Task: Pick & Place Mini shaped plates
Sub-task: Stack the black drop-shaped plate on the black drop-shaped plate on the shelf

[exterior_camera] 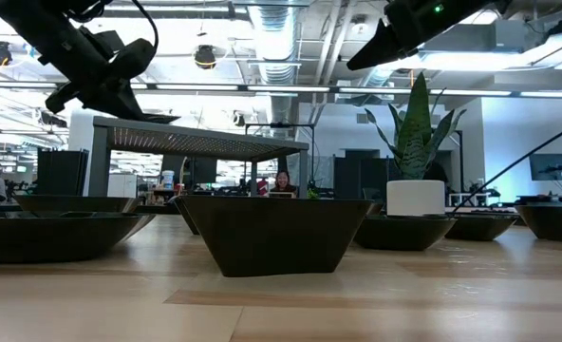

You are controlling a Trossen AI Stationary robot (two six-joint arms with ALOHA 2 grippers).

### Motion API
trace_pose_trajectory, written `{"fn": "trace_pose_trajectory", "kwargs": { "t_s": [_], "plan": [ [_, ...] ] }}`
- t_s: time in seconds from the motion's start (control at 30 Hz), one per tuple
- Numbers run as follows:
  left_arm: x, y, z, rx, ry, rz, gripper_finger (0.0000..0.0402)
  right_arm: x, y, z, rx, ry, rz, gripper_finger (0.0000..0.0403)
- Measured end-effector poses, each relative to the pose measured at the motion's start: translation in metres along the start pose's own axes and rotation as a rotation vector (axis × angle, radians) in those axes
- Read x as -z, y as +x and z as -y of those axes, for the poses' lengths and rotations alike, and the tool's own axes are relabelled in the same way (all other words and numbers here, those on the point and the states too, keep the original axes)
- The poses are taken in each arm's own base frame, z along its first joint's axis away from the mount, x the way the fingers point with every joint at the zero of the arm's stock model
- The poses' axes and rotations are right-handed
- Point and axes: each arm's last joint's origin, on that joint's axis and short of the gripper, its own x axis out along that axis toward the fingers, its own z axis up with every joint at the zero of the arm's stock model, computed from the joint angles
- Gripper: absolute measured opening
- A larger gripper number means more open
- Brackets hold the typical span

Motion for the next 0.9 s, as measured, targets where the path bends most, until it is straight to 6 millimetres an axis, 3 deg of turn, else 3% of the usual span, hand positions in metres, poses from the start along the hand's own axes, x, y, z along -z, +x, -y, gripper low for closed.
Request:
{"fn": "trace_pose_trajectory", "kwargs": {
  "t_s": [0.3, 0.9],
  "plan": [
    [0.0001, 0.0, 0.0001, 0.001, 0.004, -0.002, 0.0077, 0.0, 0.0, 0.0, 0.0, 0.0, 0.0, 0.0149],
    [-0.0091, -0.0044, 0.0045, 0.017, 0.032, 0.013, 0.0054, 0.0001, 0.0, 0.0001, 0.0, 0.0, 0.0, 0.0151]
  ]
}}
